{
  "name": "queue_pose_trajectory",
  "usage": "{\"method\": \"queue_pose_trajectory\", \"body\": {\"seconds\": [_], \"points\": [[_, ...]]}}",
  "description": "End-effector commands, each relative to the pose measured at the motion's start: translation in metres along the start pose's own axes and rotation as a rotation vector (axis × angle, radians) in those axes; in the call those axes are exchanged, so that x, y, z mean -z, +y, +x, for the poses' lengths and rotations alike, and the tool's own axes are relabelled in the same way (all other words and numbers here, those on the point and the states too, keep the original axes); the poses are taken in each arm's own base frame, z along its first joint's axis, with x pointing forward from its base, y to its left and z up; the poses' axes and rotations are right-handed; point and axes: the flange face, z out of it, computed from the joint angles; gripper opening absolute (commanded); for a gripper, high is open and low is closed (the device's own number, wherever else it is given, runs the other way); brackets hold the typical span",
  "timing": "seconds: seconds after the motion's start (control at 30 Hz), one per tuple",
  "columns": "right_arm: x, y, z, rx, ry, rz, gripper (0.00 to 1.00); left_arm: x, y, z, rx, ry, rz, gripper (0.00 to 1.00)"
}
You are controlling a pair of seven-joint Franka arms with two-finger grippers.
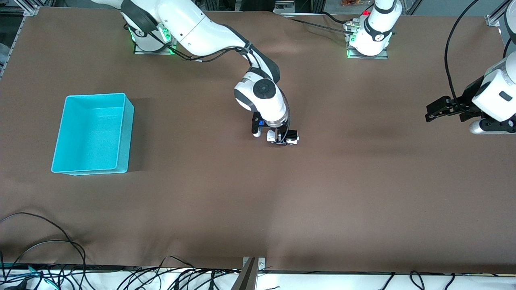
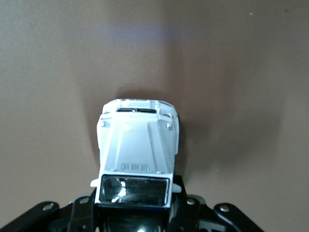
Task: Wind and store white jeep toy
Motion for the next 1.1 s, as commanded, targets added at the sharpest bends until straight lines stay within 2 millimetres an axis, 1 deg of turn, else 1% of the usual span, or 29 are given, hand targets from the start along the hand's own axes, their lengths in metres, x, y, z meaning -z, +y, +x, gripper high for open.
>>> {"method": "queue_pose_trajectory", "body": {"seconds": [0.0,0.07,0.23,0.3,0.37,0.5,0.7,0.77,0.93,1.07], "points": [[0.007,-0.008,-0.005,-0.016,-0.005,0.028,0.00,0.000,-0.003,-0.001,0.011,-0.001,-0.025,1.00],[0.009,-0.010,-0.005,-0.014,0.000,0.031,0.00,-0.001,-0.001,-0.001,0.008,-0.003,-0.025,1.00],[0.032,-0.021,-0.005,-0.018,0.034,0.034,0.00,-0.004,-0.002,0.002,0.013,-0.007,-0.025,1.00],[0.047,-0.035,0.000,-0.031,0.048,0.040,0.00,-0.002,-0.009,0.003,0.023,-0.001,-0.027,1.00],[0.061,-0.044,0.003,-0.036,0.058,0.043,0.00,-0.001,-0.014,0.003,0.033,0.000,-0.048,1.00],[0.086,-0.067,0.013,-0.049,0.057,0.062,0.00,-0.001,-0.015,0.003,0.033,-0.002,-0.055,1.00],[0.125,-0.106,0.036,-0.069,0.068,0.081,0.00,-0.001,-0.015,0.003,0.033,-0.002,-0.055,1.00],[0.139,-0.122,0.048,-0.076,0.072,0.088,0.00,-0.001,-0.015,0.003,0.033,-0.002,-0.055,1.00],[0.183,-0.155,0.074,-0.070,0.084,0.107,0.00,-0.001,-0.016,0.003,0.041,-0.002,-0.057,1.00],[0.210,-0.175,0.095,-0.080,0.106,0.114,0.00,-0.002,-0.021,0.004,0.050,-0.003,-0.059,1.00]]}}
